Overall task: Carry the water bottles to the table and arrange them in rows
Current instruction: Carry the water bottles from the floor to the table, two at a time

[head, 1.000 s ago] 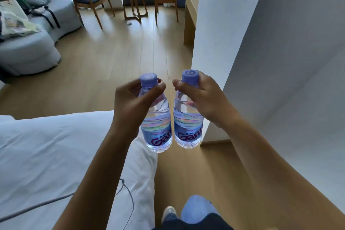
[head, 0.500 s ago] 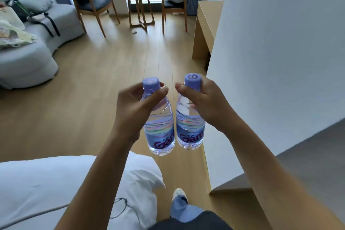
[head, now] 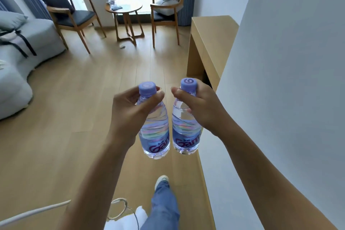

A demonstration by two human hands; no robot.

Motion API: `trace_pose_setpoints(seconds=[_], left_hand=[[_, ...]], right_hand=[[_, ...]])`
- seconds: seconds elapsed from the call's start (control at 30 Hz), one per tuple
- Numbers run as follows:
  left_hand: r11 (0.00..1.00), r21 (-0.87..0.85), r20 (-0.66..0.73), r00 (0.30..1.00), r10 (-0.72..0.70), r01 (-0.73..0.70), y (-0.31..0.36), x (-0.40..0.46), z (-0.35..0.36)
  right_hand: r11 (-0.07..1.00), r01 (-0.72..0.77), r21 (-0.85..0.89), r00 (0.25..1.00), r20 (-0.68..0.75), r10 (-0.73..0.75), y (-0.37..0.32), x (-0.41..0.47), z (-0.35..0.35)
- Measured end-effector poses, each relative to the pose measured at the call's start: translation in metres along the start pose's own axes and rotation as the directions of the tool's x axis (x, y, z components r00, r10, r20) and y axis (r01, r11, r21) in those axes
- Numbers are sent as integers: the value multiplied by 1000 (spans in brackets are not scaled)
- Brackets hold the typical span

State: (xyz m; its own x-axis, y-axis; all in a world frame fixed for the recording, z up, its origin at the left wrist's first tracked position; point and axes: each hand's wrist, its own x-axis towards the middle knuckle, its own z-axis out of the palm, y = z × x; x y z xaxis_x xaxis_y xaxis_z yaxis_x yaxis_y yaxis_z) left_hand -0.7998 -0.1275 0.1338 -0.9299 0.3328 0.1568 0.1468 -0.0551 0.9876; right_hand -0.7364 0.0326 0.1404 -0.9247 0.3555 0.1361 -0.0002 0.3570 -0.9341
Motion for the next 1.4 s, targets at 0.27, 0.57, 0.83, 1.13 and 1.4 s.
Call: trace_pose_setpoints(seconds=[0.27, 0.57, 0.83, 1.13, 1.4], left_hand=[[995, 59, 84, 994, 71, -76, -30, 217, 24], [988, 93, 166, 980, 109, -126, -65, 417, 73], [986, 83, 239, 964, 120, -143, -100, 597, 153], [986, 47, 275, 951, 143, -161, -108, 773, 222], [992, -1, 408, 905, 117, -128, -152, 921, 294]], right_hand=[[1000, -9, -26, 996, -84, 6, 27, 195, -11], [997, -74, -32, 975, -212, 66, 71, 378, -45], [997, -79, -6, 965, -249, 75, 124, 558, -92], [999, -54, -5, 955, -291, 50, 150, 731, -145], [990, -144, 2, 898, -419, 131, 200, 855, -184]])
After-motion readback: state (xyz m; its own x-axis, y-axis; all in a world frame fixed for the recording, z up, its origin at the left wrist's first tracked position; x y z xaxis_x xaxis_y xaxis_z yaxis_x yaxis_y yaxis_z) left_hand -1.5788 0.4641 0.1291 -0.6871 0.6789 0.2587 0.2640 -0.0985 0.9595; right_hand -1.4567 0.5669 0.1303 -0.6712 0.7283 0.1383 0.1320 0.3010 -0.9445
